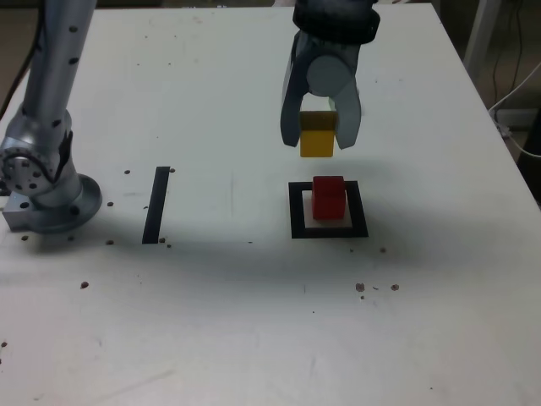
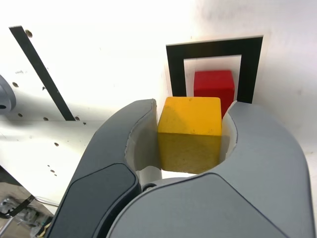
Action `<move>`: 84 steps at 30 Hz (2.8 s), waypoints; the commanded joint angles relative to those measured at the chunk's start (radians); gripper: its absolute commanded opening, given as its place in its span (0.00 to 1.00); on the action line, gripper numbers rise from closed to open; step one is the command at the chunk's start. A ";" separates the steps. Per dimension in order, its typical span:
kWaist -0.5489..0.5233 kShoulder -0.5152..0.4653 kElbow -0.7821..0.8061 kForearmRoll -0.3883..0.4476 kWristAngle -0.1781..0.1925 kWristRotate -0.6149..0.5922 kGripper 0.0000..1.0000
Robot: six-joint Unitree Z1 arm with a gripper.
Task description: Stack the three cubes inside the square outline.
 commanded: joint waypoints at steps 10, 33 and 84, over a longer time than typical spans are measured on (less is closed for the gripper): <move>-0.053 0.035 0.004 -0.023 -0.018 -0.031 0.31; -0.056 0.094 0.026 -0.091 -0.015 -0.033 0.31; 0.280 0.033 0.016 -0.098 0.114 0.178 0.99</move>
